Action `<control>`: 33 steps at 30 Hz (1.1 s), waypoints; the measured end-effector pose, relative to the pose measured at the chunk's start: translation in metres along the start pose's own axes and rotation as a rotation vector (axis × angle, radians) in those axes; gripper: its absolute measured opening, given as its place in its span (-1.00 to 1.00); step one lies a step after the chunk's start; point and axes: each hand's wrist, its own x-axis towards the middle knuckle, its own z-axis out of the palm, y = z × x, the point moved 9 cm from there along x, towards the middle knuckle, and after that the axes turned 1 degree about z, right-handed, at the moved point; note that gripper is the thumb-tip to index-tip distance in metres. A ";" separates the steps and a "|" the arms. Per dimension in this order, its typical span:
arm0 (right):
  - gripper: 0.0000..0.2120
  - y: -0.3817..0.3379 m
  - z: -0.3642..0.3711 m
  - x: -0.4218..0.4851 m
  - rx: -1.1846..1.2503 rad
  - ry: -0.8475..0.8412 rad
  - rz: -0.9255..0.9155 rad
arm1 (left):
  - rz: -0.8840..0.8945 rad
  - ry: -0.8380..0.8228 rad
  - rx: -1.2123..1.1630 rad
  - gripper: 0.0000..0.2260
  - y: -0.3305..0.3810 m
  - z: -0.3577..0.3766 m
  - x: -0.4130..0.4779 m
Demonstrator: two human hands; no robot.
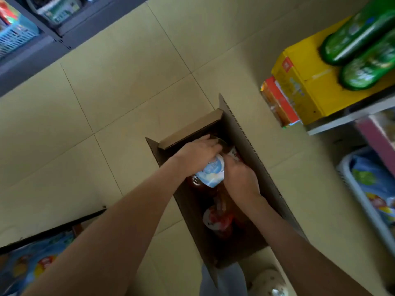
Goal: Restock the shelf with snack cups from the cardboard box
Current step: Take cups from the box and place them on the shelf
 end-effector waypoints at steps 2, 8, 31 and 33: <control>-0.55 0.005 -0.037 -0.022 0.002 -0.033 0.015 | -0.004 0.028 -0.128 -0.73 0.026 -0.036 -0.014; -0.70 0.028 -0.182 -0.082 0.128 -0.018 0.153 | 0.052 0.190 -0.289 -0.70 0.115 -0.151 -0.057; -0.55 0.098 -0.508 -0.226 0.492 0.836 0.209 | 0.613 1.188 -0.193 -0.87 0.376 -0.424 -0.141; -0.47 0.116 -0.522 -0.236 0.488 0.917 0.247 | 0.616 1.211 -0.272 -0.81 0.390 -0.438 -0.134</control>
